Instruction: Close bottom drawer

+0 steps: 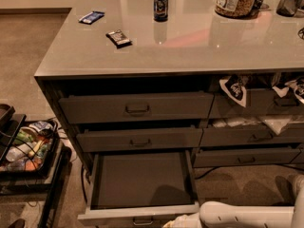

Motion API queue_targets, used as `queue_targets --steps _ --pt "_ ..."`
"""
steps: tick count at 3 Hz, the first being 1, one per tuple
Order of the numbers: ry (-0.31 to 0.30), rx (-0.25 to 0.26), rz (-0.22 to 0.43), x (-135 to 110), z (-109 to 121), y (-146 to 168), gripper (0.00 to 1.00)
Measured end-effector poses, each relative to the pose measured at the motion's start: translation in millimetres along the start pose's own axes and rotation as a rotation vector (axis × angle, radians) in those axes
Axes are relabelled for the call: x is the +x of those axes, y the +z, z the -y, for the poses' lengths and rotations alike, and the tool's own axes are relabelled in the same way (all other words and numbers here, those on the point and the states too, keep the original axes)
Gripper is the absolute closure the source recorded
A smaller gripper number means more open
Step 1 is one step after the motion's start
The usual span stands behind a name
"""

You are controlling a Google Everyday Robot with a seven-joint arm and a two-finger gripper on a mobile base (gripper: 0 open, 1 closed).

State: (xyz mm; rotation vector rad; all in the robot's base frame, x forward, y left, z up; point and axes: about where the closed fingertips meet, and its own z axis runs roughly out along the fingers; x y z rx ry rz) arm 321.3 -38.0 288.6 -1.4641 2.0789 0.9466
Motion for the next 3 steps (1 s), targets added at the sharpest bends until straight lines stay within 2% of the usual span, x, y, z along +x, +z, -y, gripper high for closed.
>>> queue_targets --steps 1,2,3 --pt "-0.033 0.056 0.0 0.6 23.3 -6.4 1.0" --pt "-0.058 0.115 -0.009 1.6 49.7 -14.6 1.0" --pt "-0.058 0.115 -0.009 1.6 49.8 -14.6 1.0"
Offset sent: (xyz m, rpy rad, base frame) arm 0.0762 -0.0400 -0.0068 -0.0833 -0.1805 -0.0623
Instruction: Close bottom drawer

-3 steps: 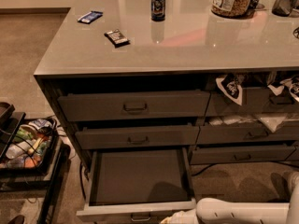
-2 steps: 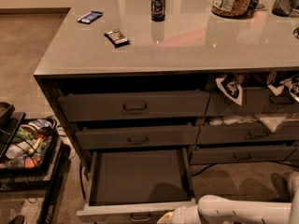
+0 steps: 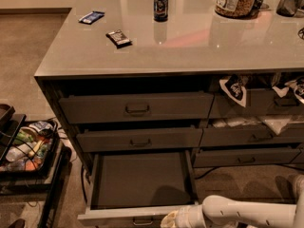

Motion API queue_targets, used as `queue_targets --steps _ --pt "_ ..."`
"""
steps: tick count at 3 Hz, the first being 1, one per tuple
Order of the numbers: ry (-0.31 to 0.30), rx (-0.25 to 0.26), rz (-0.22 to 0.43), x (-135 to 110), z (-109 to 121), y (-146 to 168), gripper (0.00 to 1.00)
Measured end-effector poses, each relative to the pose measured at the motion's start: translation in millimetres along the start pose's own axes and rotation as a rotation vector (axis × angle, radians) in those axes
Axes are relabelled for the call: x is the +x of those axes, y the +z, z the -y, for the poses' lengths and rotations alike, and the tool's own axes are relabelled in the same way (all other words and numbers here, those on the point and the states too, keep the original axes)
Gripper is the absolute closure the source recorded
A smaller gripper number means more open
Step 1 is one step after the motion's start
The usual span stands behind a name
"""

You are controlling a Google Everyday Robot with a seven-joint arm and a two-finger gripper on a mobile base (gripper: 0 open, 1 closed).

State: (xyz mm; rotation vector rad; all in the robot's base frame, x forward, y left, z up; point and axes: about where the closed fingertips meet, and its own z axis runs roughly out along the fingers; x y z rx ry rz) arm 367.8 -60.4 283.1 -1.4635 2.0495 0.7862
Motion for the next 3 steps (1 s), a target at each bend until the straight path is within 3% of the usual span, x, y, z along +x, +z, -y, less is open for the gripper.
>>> queue_targets --steps 1,3 --pt "0.007 -0.009 -0.012 -3.2 17.8 1.8 1.0" --pt "-0.016 -0.01 -0.031 10.5 64.0 36.8 1.0"
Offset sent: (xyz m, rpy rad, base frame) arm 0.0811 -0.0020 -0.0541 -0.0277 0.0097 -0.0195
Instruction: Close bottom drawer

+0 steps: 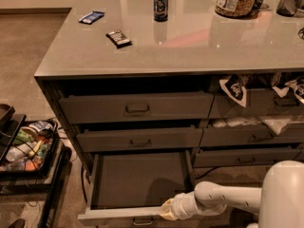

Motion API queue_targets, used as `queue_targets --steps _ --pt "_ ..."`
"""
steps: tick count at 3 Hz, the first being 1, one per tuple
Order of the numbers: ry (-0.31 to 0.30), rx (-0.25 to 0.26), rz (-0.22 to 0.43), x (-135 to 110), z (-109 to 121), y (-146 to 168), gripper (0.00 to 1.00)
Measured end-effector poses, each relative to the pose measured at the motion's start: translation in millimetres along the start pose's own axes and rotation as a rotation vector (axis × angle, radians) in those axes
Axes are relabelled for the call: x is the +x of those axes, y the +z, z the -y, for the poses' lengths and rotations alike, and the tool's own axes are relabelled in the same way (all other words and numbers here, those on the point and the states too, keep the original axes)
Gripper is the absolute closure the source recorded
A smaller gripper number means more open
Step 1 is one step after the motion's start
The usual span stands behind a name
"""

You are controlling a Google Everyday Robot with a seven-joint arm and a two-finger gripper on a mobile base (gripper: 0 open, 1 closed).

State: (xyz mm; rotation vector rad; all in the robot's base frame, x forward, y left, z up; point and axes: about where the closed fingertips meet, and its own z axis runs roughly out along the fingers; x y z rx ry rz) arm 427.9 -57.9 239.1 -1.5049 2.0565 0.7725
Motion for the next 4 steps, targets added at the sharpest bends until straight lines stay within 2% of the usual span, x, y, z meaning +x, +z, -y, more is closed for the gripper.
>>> queue_targets --steps 1,3,4 --pt "-0.016 -0.012 -0.02 11.4 4.4 7.3 1.0" --pt "-0.092 -0.068 -0.009 34.4 -8.7 -1.8 1.0" --pt "-0.091 -0.069 -0.01 34.6 -9.2 -0.9 1.0"
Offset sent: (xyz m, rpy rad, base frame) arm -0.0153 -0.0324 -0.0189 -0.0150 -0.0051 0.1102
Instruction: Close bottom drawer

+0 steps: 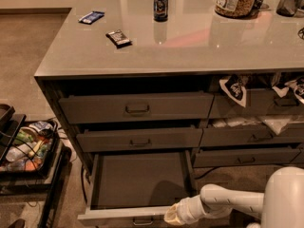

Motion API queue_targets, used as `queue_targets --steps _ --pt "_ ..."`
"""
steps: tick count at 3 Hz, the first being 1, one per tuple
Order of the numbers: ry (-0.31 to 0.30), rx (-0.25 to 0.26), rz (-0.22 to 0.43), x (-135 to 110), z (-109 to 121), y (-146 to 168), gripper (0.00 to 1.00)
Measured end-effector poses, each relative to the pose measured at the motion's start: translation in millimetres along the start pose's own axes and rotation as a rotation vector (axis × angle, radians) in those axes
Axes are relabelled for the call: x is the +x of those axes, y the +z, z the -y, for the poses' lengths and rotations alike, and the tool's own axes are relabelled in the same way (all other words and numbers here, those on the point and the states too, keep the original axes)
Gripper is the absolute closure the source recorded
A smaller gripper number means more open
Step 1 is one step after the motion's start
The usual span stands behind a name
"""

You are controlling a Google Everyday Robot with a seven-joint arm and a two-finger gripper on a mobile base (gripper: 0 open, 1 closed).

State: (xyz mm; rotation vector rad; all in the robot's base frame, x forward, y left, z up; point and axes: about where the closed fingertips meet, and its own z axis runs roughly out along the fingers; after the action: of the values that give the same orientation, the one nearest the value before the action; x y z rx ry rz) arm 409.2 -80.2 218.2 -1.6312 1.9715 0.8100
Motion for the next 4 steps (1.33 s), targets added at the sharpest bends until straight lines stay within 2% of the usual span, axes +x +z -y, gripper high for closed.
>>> queue_targets --steps 2,3,4 --pt "0.097 0.002 0.026 14.0 4.9 23.5 1.0" --pt "0.146 0.016 0.03 17.1 -1.7 36.3 1.0" --pt "0.184 0.052 0.028 14.6 1.2 43.4 1.0"
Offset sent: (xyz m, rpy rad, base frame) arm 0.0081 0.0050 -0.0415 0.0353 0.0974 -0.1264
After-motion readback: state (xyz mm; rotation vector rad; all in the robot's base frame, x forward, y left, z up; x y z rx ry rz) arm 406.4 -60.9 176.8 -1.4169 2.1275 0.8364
